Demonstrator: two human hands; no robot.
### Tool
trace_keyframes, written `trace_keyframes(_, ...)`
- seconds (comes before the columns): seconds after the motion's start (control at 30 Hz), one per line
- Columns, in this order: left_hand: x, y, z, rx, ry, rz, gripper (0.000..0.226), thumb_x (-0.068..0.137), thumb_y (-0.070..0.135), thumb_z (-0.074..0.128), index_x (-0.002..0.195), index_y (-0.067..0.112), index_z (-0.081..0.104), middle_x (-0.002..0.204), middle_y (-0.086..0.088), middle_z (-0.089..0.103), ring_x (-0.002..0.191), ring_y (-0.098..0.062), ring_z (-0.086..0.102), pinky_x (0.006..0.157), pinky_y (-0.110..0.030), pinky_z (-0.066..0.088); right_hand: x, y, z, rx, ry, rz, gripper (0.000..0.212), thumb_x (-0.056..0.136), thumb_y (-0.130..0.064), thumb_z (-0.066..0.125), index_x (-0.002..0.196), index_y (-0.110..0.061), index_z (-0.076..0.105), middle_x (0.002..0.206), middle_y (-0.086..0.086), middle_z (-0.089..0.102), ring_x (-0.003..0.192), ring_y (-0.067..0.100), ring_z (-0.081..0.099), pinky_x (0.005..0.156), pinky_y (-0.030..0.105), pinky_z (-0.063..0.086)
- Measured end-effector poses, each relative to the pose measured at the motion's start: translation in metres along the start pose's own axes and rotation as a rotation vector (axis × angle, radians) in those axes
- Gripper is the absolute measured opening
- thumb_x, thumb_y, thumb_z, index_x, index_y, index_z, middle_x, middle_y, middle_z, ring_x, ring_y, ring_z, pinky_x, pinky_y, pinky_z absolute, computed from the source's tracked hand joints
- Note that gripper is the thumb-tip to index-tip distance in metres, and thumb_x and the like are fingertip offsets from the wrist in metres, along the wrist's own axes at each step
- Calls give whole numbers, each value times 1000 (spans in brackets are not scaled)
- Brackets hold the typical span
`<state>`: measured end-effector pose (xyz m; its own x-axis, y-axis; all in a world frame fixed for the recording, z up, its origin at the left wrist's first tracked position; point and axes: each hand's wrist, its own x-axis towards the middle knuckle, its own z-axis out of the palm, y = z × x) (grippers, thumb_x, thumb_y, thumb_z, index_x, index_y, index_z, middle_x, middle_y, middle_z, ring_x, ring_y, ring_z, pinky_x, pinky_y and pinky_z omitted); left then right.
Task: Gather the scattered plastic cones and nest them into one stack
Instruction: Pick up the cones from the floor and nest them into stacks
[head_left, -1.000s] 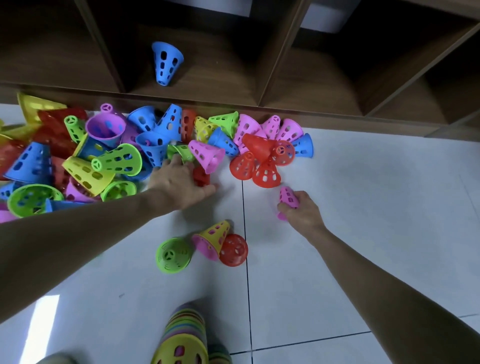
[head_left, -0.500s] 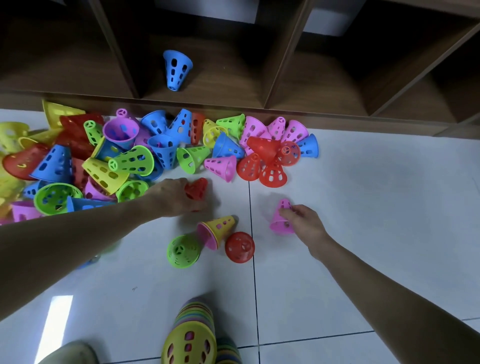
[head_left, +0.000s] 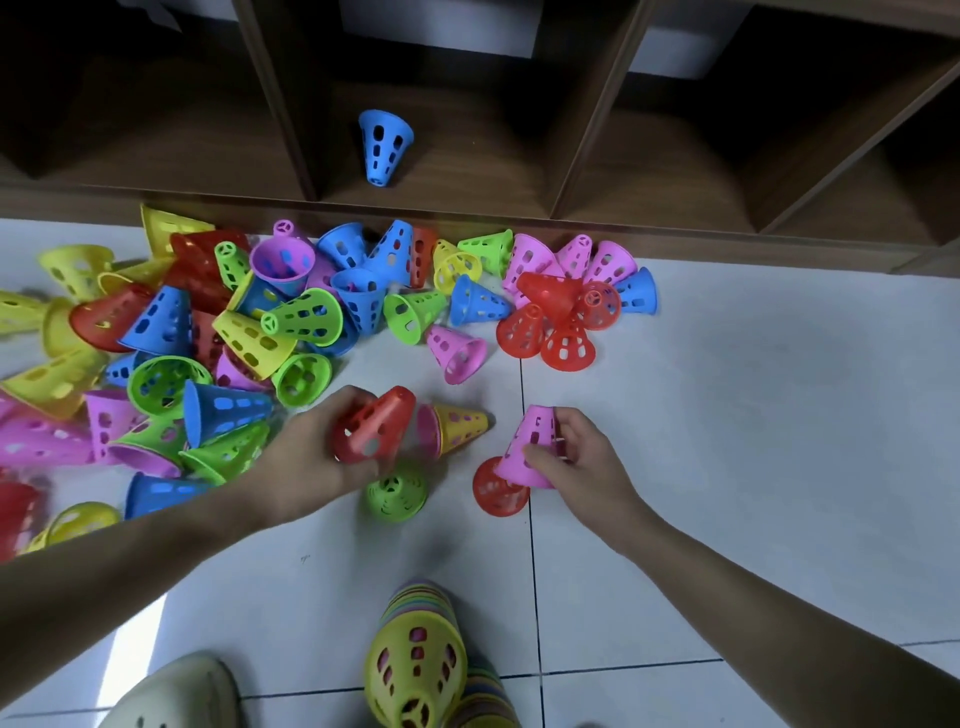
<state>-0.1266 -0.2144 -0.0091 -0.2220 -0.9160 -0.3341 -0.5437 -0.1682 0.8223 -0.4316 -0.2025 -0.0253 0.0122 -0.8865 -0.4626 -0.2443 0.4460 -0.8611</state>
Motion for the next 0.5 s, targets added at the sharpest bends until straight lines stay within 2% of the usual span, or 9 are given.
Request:
trace_keyframes(0.1,-13,0,7,-51,0,52,47,72,28,87,110,29,60,97,11,68,85,-13,65,70,-16,50,-10,5,4,-104,-38,-67,39,79,-26,75,110,-40,57,107,-8,69,102,13,67,84,31,59)
trace_keyframes(0.23,-21,-2,16,7,-51,91,48,67,41,80,108,29,57,98,13,68,86,-14,65,69,-15,49,-18,8,7,-270,-59,-101,40,82,-17,77,112,-32,54,108,-14,66,101,-1,62,77,16,53)
trace_keyframes(0.4,-19,-16,23,60,-85,97,53,64,52,74,108,32,53,100,15,67,89,-12,67,75,-25,54,-15,11,9,-385,-93,-163,35,80,-18,77,106,-30,57,105,-16,65,103,1,61,82,14,50)
trace_keyframes(0.5,-16,-26,22,103,-98,76,56,63,54,75,112,36,55,104,18,67,96,-2,65,79,-19,54,-9,12,9,-393,-96,-186,27,84,-23,77,105,-25,61,106,-14,66,103,0,60,85,10,45)
